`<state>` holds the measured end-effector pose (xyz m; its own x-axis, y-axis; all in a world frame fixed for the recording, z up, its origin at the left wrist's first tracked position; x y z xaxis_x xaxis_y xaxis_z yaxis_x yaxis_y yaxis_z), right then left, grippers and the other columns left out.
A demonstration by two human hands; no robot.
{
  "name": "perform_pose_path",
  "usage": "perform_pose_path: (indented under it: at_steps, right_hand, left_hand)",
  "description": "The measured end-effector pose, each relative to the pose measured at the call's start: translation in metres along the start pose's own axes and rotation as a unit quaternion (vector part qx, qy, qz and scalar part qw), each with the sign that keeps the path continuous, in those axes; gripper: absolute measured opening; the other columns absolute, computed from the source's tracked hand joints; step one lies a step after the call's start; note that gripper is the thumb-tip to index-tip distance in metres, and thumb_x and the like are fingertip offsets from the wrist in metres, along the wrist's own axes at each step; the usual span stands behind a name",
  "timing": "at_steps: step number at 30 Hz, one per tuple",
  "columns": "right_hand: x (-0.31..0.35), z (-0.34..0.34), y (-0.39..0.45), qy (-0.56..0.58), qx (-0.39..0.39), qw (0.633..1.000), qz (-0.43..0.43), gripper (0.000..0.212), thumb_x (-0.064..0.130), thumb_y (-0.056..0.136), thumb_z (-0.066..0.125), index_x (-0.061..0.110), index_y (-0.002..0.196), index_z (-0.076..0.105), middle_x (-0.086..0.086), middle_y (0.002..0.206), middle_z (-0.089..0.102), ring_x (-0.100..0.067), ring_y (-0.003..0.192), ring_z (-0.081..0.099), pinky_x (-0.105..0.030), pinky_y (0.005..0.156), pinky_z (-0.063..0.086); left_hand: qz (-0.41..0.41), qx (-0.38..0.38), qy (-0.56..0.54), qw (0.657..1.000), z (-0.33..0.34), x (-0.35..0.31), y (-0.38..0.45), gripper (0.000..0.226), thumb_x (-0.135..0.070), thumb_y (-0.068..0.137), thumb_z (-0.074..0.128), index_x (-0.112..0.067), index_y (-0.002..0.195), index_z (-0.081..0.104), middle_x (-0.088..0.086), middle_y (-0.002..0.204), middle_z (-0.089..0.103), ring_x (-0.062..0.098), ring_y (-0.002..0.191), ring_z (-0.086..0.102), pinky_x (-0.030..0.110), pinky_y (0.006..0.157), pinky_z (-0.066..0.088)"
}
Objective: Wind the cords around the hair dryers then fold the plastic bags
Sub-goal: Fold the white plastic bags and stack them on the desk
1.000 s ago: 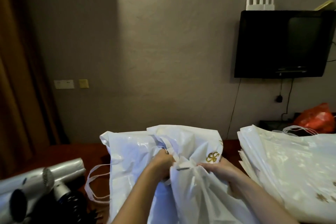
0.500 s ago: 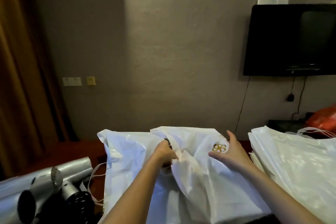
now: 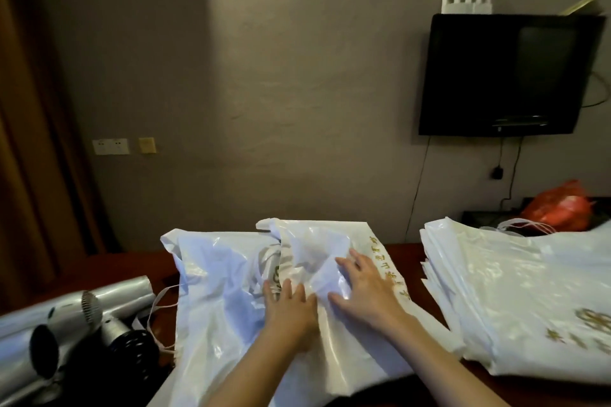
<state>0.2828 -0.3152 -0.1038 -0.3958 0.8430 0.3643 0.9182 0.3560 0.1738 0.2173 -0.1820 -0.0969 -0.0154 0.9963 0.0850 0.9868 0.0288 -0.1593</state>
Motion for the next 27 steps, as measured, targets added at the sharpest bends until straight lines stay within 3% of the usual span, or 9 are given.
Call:
perform_pose_path:
  at_steps: [4, 9, 14, 17, 19, 21, 24, 25, 27]
  right_hand:
    - [-0.031, -0.006, -0.038, -0.001, 0.027, 0.998, 0.055, 0.066, 0.068, 0.091, 0.025, 0.041, 0.150, 0.012, 0.008, 0.161, 0.008, -0.023, 0.148, 0.005, -0.061, 0.115, 0.005]
    - [-0.029, 0.016, -0.043, 0.028, 0.071, 0.994, 0.081, 0.084, 0.081, 0.082, 0.014, 0.039, 0.151, -0.007, 0.010, 0.162, -0.001, -0.022, 0.149, 0.003, -0.062, 0.114, 0.001]
    - [-0.012, 0.027, -0.034, 0.039, 0.063, 0.994, 0.078, 0.106, 0.092, 0.061, 0.009, 0.038, 0.151, -0.005, 0.011, 0.161, 0.004, -0.022, 0.149, 0.005, -0.061, 0.114, -0.002]
    - [0.003, 0.032, -0.035, 0.034, 0.058, 0.995, 0.079, 0.109, 0.092, 0.058, 0.004, 0.037, 0.152, -0.005, 0.011, 0.161, 0.002, -0.021, 0.149, 0.001, -0.061, 0.113, -0.003]
    - [0.007, 0.034, -0.031, 0.033, 0.068, 0.994, 0.079, 0.098, 0.088, 0.071, 0.013, 0.036, 0.152, -0.004, 0.011, 0.161, 0.002, -0.022, 0.149, 0.001, -0.061, 0.113, -0.002]
    - [0.003, 0.027, -0.027, 0.041, 0.096, 0.993, 0.059, 0.078, 0.068, 0.090, 0.032, 0.033, 0.153, 0.003, 0.010, 0.161, 0.006, -0.021, 0.148, 0.005, -0.059, 0.114, 0.001]
    - [-0.023, 0.001, -0.044, 0.147, 0.077, 0.985, 0.042, 0.066, 0.065, 0.090, 0.033, 0.024, 0.141, 0.040, 0.008, 0.142, 0.044, -0.015, 0.133, 0.039, -0.037, 0.113, 0.027]
    - [-0.033, -0.011, -0.057, 0.192, 0.039, 0.979, 0.046, 0.049, 0.056, 0.092, 0.041, 0.025, 0.129, 0.052, 0.009, 0.126, 0.055, -0.010, 0.119, 0.051, -0.025, 0.102, 0.040]
    - [-0.060, -0.029, -0.092, 0.224, -0.052, 0.972, 0.053, 0.011, 0.025, 0.093, 0.056, 0.030, 0.100, 0.064, 0.016, 0.096, 0.064, 0.000, 0.089, 0.059, -0.010, 0.074, 0.044]
  left_hand:
    - [0.005, -0.100, 0.012, 0.995, 0.021, 0.004, -0.007, 0.051, -0.037, 0.107, 0.016, -0.023, 0.156, 0.019, 0.005, 0.165, 0.011, 0.031, 0.152, -0.001, 0.058, 0.116, -0.012]
    - [0.001, -0.085, 0.033, 0.996, 0.023, -0.003, -0.008, 0.052, -0.038, 0.107, 0.018, -0.023, 0.157, 0.014, 0.005, 0.165, 0.010, 0.032, 0.152, -0.001, 0.061, 0.116, -0.006]
    - [0.018, -0.076, 0.035, 0.996, 0.013, 0.018, -0.004, 0.047, -0.038, 0.104, 0.030, -0.022, 0.149, 0.032, 0.006, 0.154, 0.034, 0.028, 0.147, 0.021, 0.061, 0.117, 0.004]
    - [-0.012, -0.029, -0.009, 0.999, -0.003, 0.029, 0.000, 0.055, -0.033, 0.100, 0.044, -0.021, 0.150, 0.028, 0.008, 0.154, 0.031, 0.028, 0.146, 0.021, 0.062, 0.118, 0.006]
    - [-0.020, -0.047, -0.008, 0.999, -0.014, 0.015, 0.002, 0.053, -0.029, 0.097, 0.048, -0.018, 0.146, 0.033, 0.010, 0.152, 0.031, 0.031, 0.147, 0.017, 0.062, 0.116, 0.006]
    - [0.009, -0.084, -0.042, 0.996, -0.019, -0.015, -0.002, 0.044, -0.022, 0.096, 0.047, -0.018, 0.140, 0.042, 0.006, 0.147, 0.038, 0.027, 0.146, 0.020, 0.060, 0.116, 0.009]
    - [0.063, -0.130, -0.157, 0.977, -0.021, -0.061, -0.013, 0.036, -0.020, 0.098, 0.048, -0.019, 0.134, 0.053, 0.001, 0.142, 0.048, 0.021, 0.136, 0.040, 0.045, 0.114, 0.026]
    - [0.072, -0.145, -0.206, 0.965, -0.022, -0.074, -0.018, 0.035, -0.022, 0.099, 0.050, -0.019, 0.133, 0.055, 0.000, 0.142, 0.050, 0.020, 0.132, 0.045, 0.039, 0.112, 0.031]
    - [0.092, -0.163, -0.291, 0.938, -0.022, -0.099, -0.029, 0.033, -0.025, 0.099, 0.053, -0.021, 0.131, 0.059, -0.002, 0.138, 0.055, 0.016, 0.129, 0.049, 0.029, 0.108, 0.035]
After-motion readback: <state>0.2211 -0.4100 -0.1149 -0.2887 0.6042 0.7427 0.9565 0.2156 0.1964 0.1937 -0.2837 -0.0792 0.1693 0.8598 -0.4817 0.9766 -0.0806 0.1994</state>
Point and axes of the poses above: each hand's wrist, its own y-axis towards the middle knuckle, its own z-axis out of the palm, x = y × z, the point moved 1 cm from there along y, towards the middle knuckle
